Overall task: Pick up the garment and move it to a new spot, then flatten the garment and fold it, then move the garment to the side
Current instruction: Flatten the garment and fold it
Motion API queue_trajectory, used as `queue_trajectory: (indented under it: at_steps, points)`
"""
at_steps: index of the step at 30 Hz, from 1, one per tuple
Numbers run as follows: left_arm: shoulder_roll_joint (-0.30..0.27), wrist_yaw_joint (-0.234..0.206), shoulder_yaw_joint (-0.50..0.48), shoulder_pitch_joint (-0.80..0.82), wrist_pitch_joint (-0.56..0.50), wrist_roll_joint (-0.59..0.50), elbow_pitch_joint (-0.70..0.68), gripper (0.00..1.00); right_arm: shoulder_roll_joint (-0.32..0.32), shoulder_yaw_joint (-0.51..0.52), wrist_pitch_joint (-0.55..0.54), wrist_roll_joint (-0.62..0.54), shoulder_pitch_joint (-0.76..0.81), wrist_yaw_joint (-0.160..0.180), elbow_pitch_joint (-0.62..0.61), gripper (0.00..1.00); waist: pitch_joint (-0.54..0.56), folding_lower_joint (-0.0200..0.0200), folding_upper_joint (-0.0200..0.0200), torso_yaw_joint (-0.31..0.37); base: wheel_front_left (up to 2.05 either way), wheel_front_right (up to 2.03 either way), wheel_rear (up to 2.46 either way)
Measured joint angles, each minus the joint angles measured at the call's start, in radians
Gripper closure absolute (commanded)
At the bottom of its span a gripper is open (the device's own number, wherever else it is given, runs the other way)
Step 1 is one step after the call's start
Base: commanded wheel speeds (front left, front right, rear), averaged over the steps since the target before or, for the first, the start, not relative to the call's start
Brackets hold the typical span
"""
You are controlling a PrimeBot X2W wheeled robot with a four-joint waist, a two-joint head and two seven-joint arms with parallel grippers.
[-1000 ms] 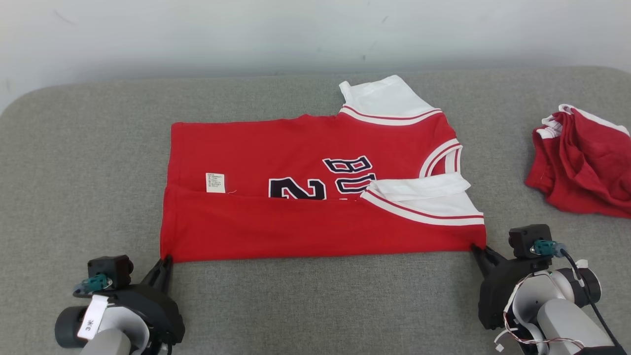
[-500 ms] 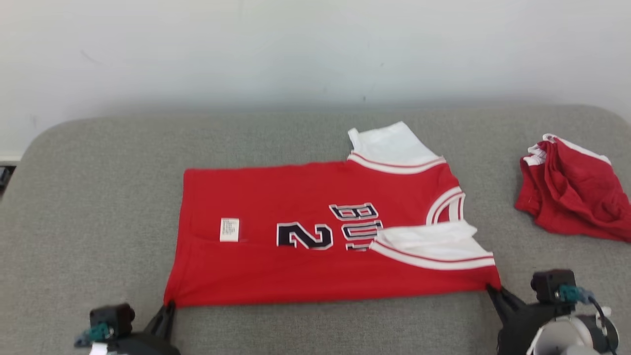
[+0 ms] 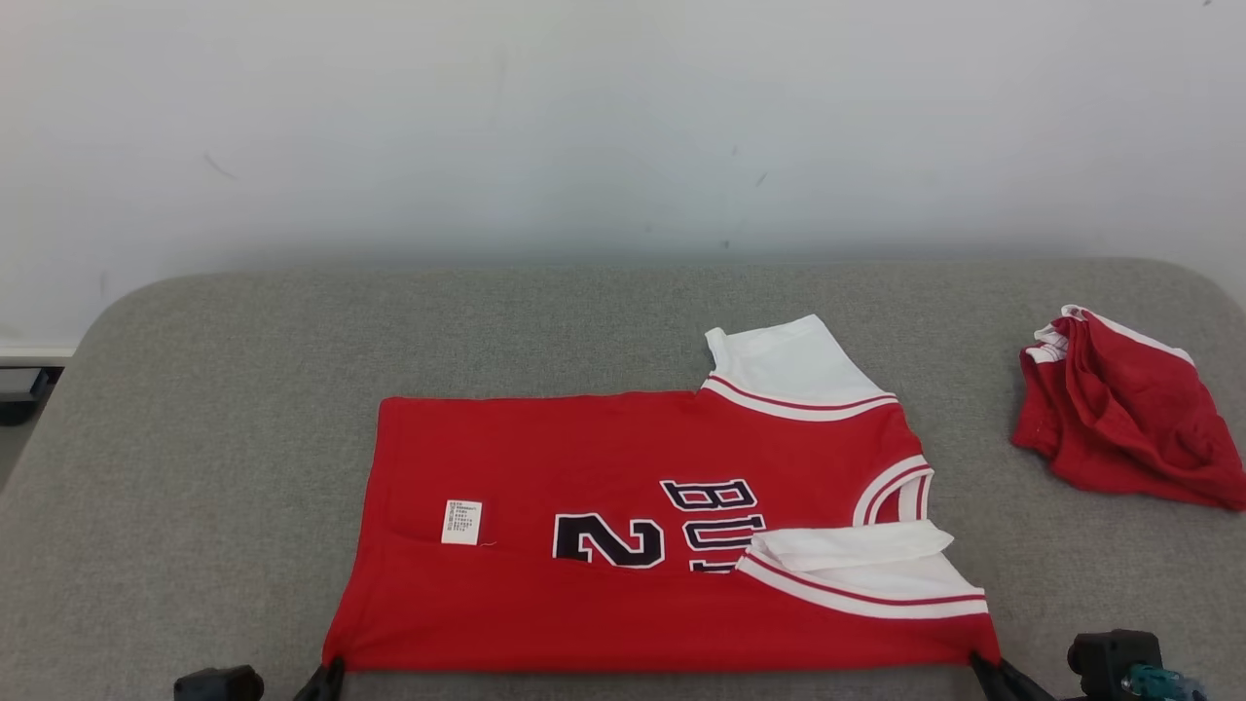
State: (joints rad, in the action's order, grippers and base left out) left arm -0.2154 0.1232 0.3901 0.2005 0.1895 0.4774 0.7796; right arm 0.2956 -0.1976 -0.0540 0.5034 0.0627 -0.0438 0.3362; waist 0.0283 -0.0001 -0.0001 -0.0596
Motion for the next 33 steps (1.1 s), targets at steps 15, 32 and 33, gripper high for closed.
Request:
queue_trajectory:
  at_steps: [15, 32, 33]
  points:
    - [0.000, -0.010, 0.001, -0.014, -0.050, 0.026, -0.030, 1.00, 0.013, -0.019, -0.098, 0.008, 0.054, 0.022, -0.066, 1.00, -0.001, 0.0000, 0.0001, 0.006, 0.00, 0.00, 0.00]
    - [-0.020, -0.037, -0.046, -0.030, -0.031, 0.048, -0.179, 0.00, -0.015, 0.063, -0.113, 0.156, 0.045, 0.016, -0.239, 0.00, 0.004, 0.0001, 0.0001, 0.005, 0.00, 0.00, 0.00]
    - [-0.020, -0.044, -0.049, -0.030, -0.023, 0.048, -0.194, 0.00, -0.017, 0.063, -0.109, 0.153, 0.042, 0.016, -0.252, 0.00, 0.005, 0.0002, 0.0001, 0.006, 0.00, 0.00, 0.00]
